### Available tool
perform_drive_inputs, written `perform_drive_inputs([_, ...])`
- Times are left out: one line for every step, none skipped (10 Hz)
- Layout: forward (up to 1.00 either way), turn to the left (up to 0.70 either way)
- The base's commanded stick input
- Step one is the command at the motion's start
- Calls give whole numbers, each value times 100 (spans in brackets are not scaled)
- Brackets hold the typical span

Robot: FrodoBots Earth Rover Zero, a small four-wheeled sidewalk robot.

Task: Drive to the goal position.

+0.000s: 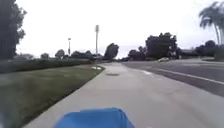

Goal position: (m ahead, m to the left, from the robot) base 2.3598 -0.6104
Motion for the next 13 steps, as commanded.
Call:
perform_drive_inputs([85,0])
perform_drive_inputs([85,0])
perform_drive_inputs([85,0])
perform_drive_inputs([85,0])
perform_drive_inputs([85,0])
perform_drive_inputs([85,0])
perform_drive_inputs([85,0])
perform_drive_inputs([85,0])
perform_drive_inputs([85,15])
perform_drive_inputs([85,27])
perform_drive_inputs([85,27])
perform_drive_inputs([85,27])
perform_drive_inputs([85,27])
